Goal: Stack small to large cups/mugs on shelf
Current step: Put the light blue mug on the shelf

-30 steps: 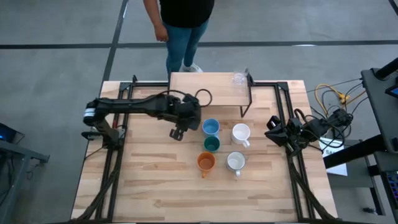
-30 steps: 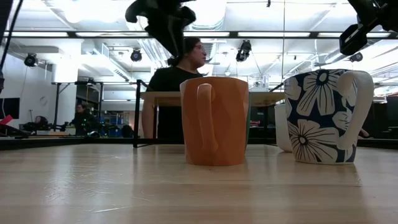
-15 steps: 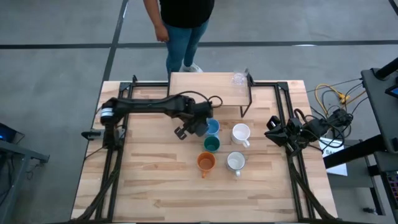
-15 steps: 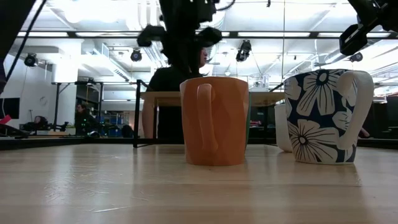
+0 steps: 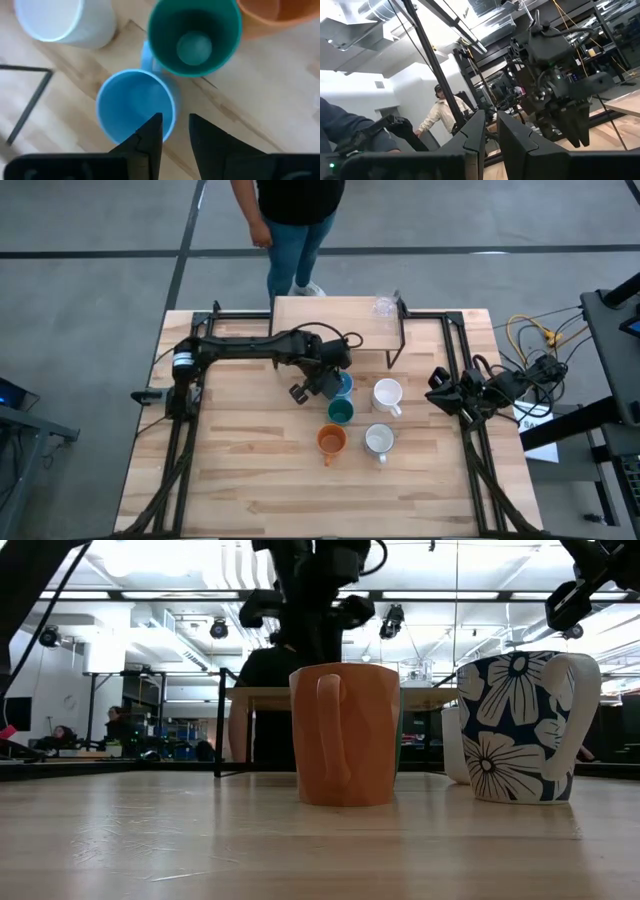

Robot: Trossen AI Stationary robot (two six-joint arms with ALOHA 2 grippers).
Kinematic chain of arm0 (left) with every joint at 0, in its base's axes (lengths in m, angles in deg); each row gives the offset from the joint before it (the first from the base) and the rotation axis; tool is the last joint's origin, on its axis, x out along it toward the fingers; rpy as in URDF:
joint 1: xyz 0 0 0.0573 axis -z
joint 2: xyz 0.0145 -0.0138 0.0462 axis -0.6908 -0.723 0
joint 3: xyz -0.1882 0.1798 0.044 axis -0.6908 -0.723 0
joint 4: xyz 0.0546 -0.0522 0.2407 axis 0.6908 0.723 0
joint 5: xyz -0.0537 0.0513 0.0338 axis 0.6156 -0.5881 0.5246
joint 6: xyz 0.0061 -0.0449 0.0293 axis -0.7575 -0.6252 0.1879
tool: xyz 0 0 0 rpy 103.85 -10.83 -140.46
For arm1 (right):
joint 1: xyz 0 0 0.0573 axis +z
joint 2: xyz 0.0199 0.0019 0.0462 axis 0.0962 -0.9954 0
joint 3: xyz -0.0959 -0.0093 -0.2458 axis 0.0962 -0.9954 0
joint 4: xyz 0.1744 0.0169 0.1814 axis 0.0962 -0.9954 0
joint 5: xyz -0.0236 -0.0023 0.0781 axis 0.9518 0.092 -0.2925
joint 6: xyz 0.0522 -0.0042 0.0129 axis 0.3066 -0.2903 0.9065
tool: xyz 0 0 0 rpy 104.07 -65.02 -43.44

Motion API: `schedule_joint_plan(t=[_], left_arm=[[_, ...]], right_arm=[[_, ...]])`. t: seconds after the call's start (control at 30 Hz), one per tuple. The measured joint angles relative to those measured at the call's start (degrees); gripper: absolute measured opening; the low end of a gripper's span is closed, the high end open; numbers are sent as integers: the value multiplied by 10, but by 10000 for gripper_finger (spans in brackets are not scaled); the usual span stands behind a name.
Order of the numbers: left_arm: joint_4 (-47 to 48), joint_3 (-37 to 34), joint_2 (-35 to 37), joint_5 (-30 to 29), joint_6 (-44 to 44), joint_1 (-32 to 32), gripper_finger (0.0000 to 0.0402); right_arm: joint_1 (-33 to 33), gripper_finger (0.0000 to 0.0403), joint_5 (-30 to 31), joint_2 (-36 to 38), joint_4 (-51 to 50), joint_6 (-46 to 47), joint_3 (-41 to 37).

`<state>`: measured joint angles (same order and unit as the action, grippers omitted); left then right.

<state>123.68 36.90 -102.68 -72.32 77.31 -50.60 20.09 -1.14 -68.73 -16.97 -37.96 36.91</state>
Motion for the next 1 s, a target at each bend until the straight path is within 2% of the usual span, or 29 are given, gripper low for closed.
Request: schedule_joint_plan(t=[0.63,1.0], left_arm=[[-4,-9,-19,28,16,-18,81],[-26,-43,-19,31,31,-26,81]], right_arm=[[0,43,1,0,4,11,0],[0,43,1,0,5,21,0]])
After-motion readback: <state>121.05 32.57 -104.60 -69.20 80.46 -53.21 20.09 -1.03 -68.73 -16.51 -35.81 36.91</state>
